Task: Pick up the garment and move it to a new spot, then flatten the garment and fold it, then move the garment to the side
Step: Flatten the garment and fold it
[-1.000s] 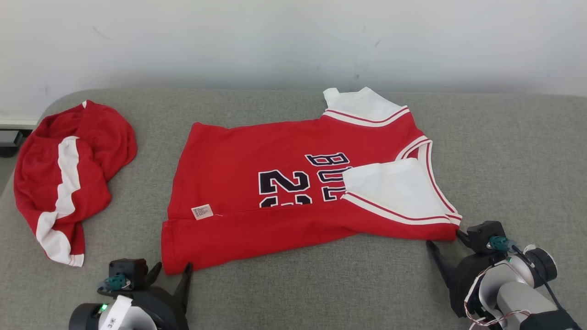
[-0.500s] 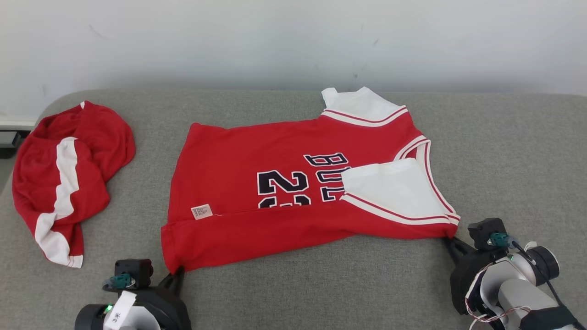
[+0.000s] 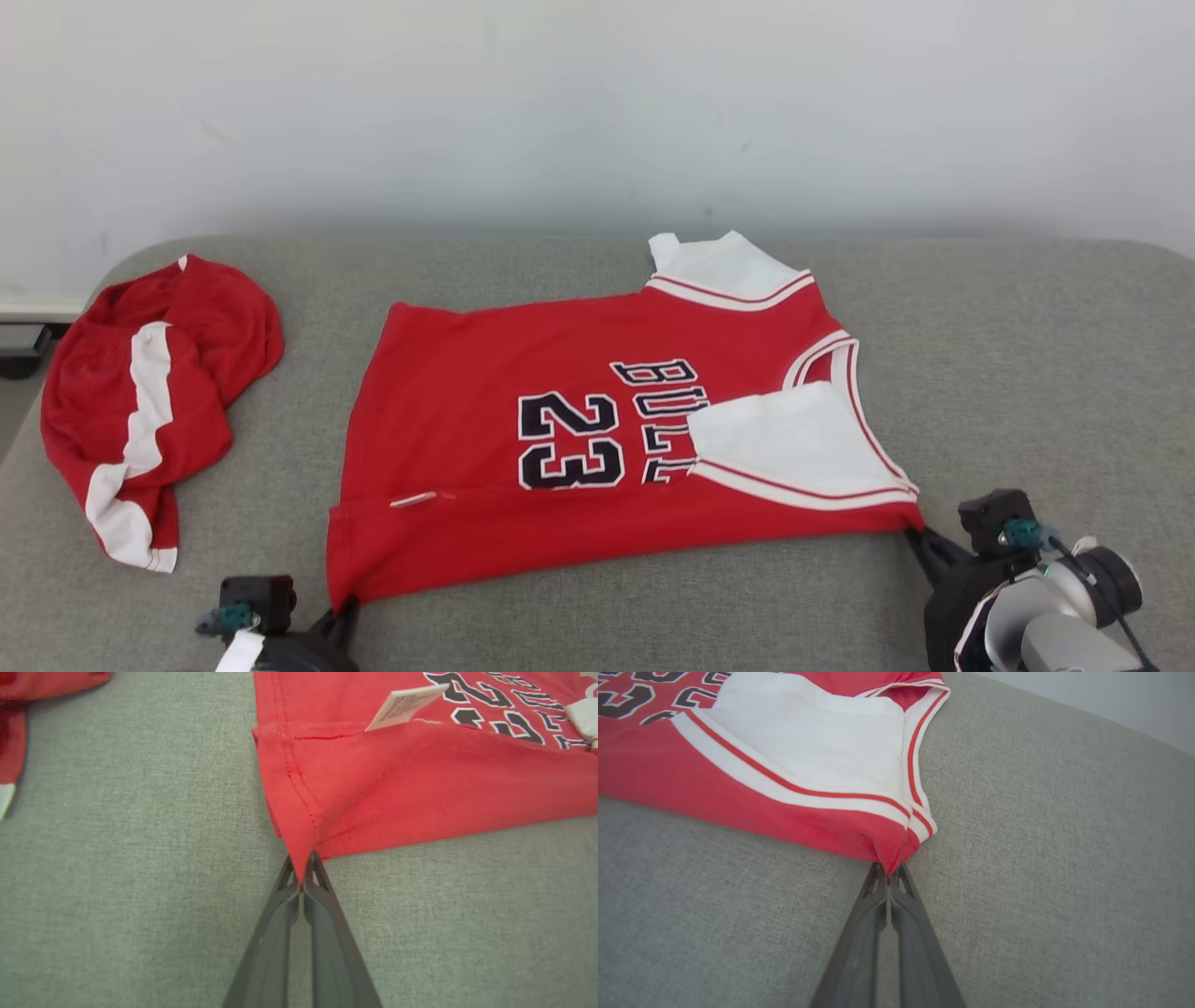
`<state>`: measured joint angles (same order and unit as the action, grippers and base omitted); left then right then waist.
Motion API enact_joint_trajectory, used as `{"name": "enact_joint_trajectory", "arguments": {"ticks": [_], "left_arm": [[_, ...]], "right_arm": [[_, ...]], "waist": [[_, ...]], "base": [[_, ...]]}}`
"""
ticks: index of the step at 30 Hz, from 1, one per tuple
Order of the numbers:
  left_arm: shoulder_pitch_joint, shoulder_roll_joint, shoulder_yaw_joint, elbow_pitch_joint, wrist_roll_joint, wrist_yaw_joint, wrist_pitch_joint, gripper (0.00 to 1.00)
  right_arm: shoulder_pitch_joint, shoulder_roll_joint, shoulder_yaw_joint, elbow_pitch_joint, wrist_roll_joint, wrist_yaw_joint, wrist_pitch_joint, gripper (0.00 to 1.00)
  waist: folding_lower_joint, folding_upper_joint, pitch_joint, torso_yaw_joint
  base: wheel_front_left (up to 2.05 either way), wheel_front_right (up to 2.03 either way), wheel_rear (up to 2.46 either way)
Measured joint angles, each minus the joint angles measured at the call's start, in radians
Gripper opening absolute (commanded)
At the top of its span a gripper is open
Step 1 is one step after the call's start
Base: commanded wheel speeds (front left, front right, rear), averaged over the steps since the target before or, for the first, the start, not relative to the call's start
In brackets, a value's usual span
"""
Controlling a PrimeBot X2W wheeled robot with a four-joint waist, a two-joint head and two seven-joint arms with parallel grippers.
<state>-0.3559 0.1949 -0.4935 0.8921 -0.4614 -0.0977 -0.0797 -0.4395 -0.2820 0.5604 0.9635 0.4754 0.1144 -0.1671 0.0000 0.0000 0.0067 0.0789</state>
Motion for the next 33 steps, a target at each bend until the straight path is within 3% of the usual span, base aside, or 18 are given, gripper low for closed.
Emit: {"name": "enact_joint_trajectory", "arguments": {"ticks": [18, 33], "left_arm": [[0.105, 0.028, -0.009, 0.019, -0.018, -0.01, 0.021, 0.0], [0.126, 0.033, -0.01, -0.007, -0.05, -0.017, 0.053, 0.0]], "right_arm": [[0.191, -0.01, 0.015, -0.103, 0.059, 0.009, -0.001, 0.0], [0.282, -0.033, -0.004, -0.197, 0.1, 0.009, 0.024, 0.0]], "waist": [[-0.0001, -0.0001, -0.067, -0.081], [0.0, 0.0, -0.078, -0.08]], "base": [[0.0, 0.0, 0.0], [0.0, 0.0, 0.0]]}}
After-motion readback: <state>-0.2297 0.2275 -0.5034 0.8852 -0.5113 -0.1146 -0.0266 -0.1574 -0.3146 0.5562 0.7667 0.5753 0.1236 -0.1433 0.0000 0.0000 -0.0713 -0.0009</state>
